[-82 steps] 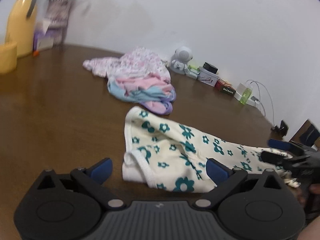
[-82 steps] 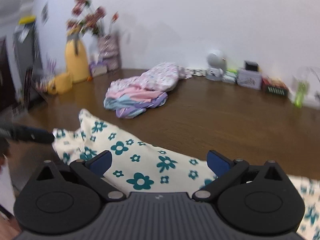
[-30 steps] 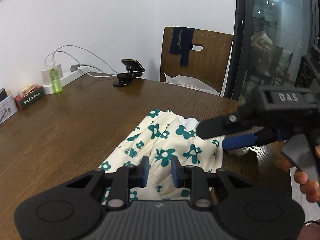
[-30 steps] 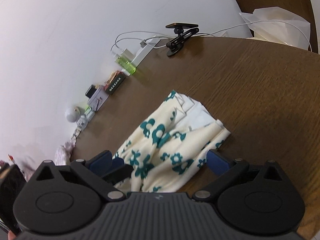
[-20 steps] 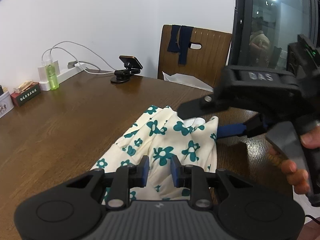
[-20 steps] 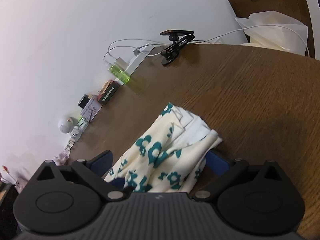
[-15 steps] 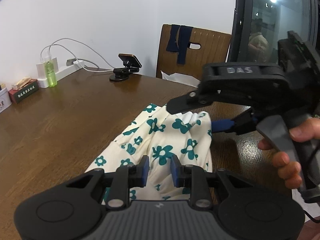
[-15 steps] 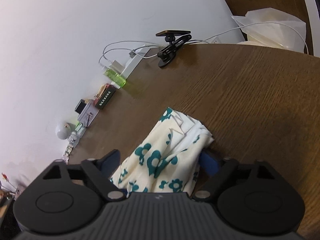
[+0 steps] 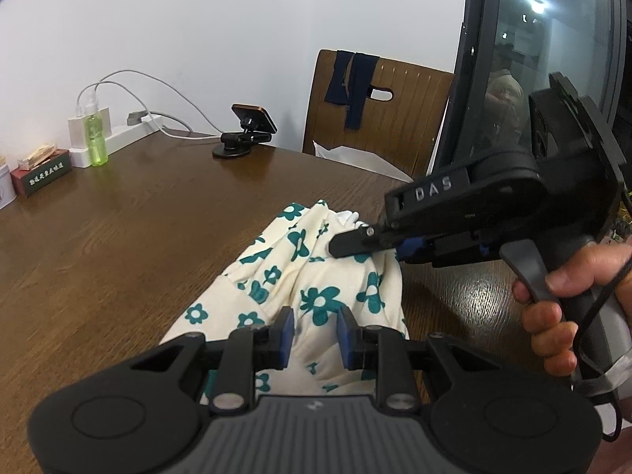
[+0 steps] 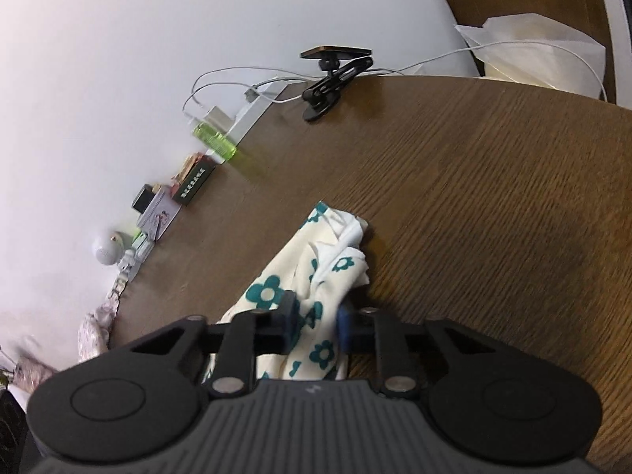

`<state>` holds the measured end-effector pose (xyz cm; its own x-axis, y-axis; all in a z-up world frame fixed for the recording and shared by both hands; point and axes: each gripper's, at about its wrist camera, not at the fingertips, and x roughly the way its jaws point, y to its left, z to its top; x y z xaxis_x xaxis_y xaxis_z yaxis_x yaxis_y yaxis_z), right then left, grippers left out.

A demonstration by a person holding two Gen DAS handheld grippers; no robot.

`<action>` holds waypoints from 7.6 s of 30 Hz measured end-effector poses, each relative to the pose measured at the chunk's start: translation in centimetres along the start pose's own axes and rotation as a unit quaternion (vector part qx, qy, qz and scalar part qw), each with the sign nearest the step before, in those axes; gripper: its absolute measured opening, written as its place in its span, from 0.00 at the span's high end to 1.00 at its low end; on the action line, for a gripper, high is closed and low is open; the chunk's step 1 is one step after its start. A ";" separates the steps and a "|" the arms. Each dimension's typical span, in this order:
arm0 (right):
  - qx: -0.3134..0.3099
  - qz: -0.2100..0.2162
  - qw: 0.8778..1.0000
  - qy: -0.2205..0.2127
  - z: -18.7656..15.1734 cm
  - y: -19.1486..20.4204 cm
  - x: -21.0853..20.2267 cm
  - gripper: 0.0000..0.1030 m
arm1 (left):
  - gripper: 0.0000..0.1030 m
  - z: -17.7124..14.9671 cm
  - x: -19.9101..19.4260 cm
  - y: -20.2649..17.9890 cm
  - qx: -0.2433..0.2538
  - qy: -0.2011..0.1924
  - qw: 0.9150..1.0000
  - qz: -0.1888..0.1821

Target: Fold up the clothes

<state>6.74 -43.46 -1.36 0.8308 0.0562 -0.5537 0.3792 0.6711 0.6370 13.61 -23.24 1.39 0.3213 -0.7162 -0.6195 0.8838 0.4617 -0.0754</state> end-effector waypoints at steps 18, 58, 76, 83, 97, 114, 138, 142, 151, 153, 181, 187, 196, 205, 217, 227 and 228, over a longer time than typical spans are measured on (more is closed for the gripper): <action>-0.420 0.020 0.899 -0.122 -5.8 11.8 -6.2 0.86 | 0.73 -6.0 -10.9 3.7 -0.019 0.024 0.991 0.127; -0.563 0.187 0.803 0.059 -12.7 14.6 -8.6 0.60 | 0.74 -5.7 -9.2 7.1 -0.165 0.000 0.984 0.058; -0.729 0.188 0.651 0.099 -14.8 15.3 -6.9 0.54 | 0.74 -5.9 -9.2 7.5 -0.175 -0.001 0.983 0.049; -0.735 0.193 0.641 0.113 -15.0 17.3 -4.5 0.88 | 0.74 -6.0 -10.0 7.6 -0.192 -0.016 0.981 0.037; -0.697 0.168 0.693 0.080 -16.3 16.2 -3.0 0.88 | 0.73 -5.8 -12.2 7.2 -0.199 -0.039 0.979 0.022; -0.608 0.240 0.747 0.119 -5.6 18.0 -4.1 0.58 | 0.72 -7.4 -10.2 4.3 -0.128 -0.003 0.990 0.059; -0.617 0.322 0.601 0.393 -7.4 24.0 10.5 0.93 | 0.70 -7.4 -12.8 2.5 -0.072 -0.004 0.993 0.097; -0.632 0.319 0.602 0.370 -8.1 23.9 10.2 0.92 | 0.67 -7.2 -14.0 3.2 -0.089 -0.021 0.989 0.120; -0.552 0.318 0.716 0.287 -2.7 21.5 8.1 0.60 | 0.69 -7.1 -11.5 5.7 -0.105 0.009 0.987 0.119; -0.521 0.312 0.753 0.253 -1.1 19.7 6.4 0.60 | 0.69 -7.1 -11.6 5.9 -0.105 0.007 0.987 0.119; -0.567 0.164 0.806 0.045 -12.3 13.2 -2.4 0.67 | 0.71 -6.1 -13.3 3.0 -0.063 -0.006 0.993 0.105; -0.524 0.189 0.828 0.053 -11.0 12.6 -2.5 0.64 | 0.69 -7.1 -12.7 2.7 -0.055 0.012 0.993 0.106; -0.330 0.170 0.927 0.051 -5.9 8.1 -3.7 0.43 | 0.69 -7.9 -11.8 3.6 -0.055 0.024 0.992 0.109; -0.198 0.191 0.955 0.113 -5.4 6.7 -0.8 0.40 | 0.69 -8.1 -12.0 3.7 -0.060 0.018 0.993 0.102; -0.123 0.203 0.962 0.138 -7.1 6.4 -0.2 0.41 | 0.69 -8.4 -12.2 4.3 -0.072 0.010 0.993 0.090; -0.115 0.190 0.968 0.114 -8.5 7.5 -0.1 0.40 | 0.69 -8.8 -12.3 5.0 -0.092 -0.002 0.993 0.068; -0.114 0.189 0.969 0.110 -8.6 7.6 -0.1 0.40 | 0.69 -8.8 -12.3 5.0 -0.091 -0.002 0.994 0.067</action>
<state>6.07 -32.04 -1.10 0.7759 0.4690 -0.4220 -0.0556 0.7171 0.6948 11.10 -7.48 1.73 0.4338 -0.6436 -0.6305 0.7566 0.6402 -0.1330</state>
